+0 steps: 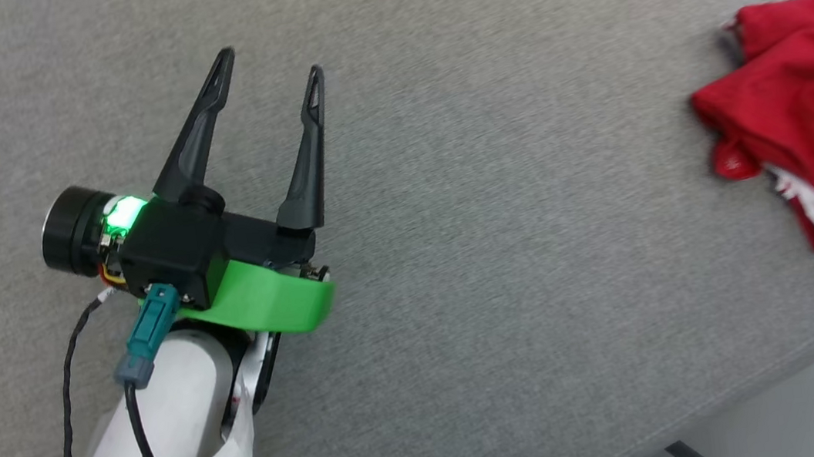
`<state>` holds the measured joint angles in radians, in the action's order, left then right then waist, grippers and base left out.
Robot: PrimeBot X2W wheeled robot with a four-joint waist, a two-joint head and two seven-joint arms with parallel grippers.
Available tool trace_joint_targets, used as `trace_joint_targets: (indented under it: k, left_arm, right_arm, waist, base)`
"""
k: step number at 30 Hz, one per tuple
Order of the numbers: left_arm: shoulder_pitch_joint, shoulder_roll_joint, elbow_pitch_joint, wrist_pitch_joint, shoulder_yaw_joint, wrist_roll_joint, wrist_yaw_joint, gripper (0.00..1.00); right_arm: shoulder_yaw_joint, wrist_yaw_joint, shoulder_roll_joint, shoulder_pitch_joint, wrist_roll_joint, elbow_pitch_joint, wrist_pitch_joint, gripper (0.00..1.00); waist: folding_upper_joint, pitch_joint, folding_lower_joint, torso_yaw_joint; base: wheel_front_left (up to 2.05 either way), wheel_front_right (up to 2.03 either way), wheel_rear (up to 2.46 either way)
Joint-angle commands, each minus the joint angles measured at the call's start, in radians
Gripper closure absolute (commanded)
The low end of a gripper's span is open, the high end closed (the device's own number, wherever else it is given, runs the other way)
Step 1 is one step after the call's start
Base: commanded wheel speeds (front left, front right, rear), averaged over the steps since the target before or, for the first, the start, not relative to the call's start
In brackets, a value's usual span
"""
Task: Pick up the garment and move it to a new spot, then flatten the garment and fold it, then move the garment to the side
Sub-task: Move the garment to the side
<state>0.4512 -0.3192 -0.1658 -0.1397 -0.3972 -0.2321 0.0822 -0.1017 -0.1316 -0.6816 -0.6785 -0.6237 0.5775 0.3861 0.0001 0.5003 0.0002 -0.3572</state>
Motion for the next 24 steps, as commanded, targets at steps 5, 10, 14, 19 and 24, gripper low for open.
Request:
trace_joint_targets:
  k: [5, 10, 14, 19, 24]
  left_arm:
    - [0.043, -0.011, -0.038, 0.01, -0.006, 0.018, -0.005, 0.0]
    - [0.045, -0.015, -0.05, 0.012, -0.005, 0.02, 0.002, 0.0]
    - [0.045, -0.013, -0.048, 0.009, -0.012, 0.019, 0.001, 0.0]
    - [0.044, -0.014, -0.036, 0.006, -0.014, 0.014, 0.003, 0.0]
    - [0.03, -0.009, -0.013, -0.008, -0.016, 0.002, 0.006, 0.0]
  right_arm:
    - [0.056, 0.001, -0.023, -0.084, 0.004, 0.118, -0.059, 1.0]
    - [0.105, 0.001, -0.021, -0.124, 0.036, 0.231, -0.093, 1.0]
    - [0.132, 0.001, -0.018, -0.146, 0.061, 0.335, -0.132, 1.0]
    - [0.154, 0.001, 0.003, -0.179, 0.078, 0.426, -0.187, 0.0]
    - [0.16, 0.001, -0.002, -0.197, 0.128, 0.487, -0.284, 0.0]
  waist:
    - [-0.0001, 0.114, -0.0002, 0.102]
    - [-0.0001, 0.135, -0.0002, 0.121]
    - [-0.0001, 0.14, -0.0002, 0.131]
    - [-0.0001, 0.126, -0.0002, 0.131]
    - [-0.0001, 0.08, -0.0002, 0.129]
  base:
    - [0.0, 0.0, 0.0]
    - [0.0, 0.0, 0.0]
    - [0.0, 0.0, 0.0]
    - [0.0, 0.0, 0.0]
    - [0.0, 0.0, 0.0]
